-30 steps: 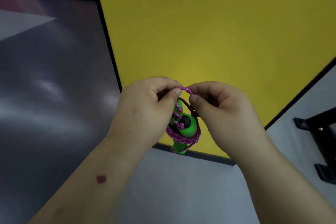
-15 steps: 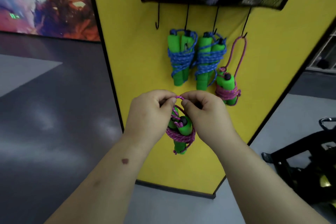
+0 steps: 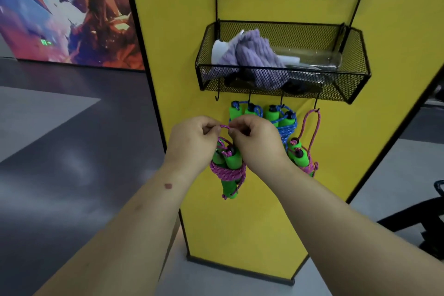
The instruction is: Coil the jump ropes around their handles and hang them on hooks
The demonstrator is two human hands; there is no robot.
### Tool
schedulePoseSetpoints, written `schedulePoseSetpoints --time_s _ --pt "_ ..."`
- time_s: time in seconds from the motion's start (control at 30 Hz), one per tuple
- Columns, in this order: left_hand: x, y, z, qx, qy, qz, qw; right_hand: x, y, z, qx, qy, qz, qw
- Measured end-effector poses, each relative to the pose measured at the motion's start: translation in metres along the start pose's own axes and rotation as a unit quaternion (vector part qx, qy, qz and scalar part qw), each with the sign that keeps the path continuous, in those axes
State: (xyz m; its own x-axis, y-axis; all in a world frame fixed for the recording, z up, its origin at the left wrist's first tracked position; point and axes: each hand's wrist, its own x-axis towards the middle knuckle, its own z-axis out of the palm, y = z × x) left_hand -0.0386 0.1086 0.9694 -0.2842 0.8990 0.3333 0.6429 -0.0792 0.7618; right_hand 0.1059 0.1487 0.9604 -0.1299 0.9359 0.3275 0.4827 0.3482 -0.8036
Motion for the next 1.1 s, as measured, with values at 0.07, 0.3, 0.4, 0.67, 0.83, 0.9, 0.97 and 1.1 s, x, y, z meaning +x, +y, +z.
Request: schedulePoseSetpoints --time_s 0.07,0.3,0.4,0.67,0.83,0.9,0.97,1.1 --pt "0.018 -0.001 -0.003 0.017 0.001 0.005 1.000 0.017 -0.005 0.009 -0.017 0.006 -0.007 1.000" --pt "0.073 -0.006 -0.003 0.036 0.018 0.021 0.999 0.061 -0.018 0.029 -0.083 0.073 0.002 0.994" --pt "0.086 -0.005 -0.002 0.019 0.030 0.003 0.999 0.080 -0.015 0.042 -0.164 0.098 0.016 0.981" --pt "0.100 -0.019 0.013 0.004 0.024 -0.016 1.000 0.086 -0.015 0.049 -0.263 0.083 0.046 0.960" --pt "0.097 -0.025 0.021 0.054 0.031 0.018 0.998 0.080 -0.020 0.045 -0.279 0.046 0.013 0.959" --pt "0.091 -0.027 0.024 0.069 0.046 0.054 0.995 0.076 -0.020 0.042 -0.270 0.047 -0.003 0.962" --pt "0.080 -0.025 0.022 0.069 0.069 0.082 0.992 0.067 -0.023 0.037 -0.244 0.054 -0.029 0.968" --pt "0.041 -0.023 0.016 0.062 0.101 0.105 0.987 0.031 -0.021 0.020 -0.191 0.072 -0.071 0.976"
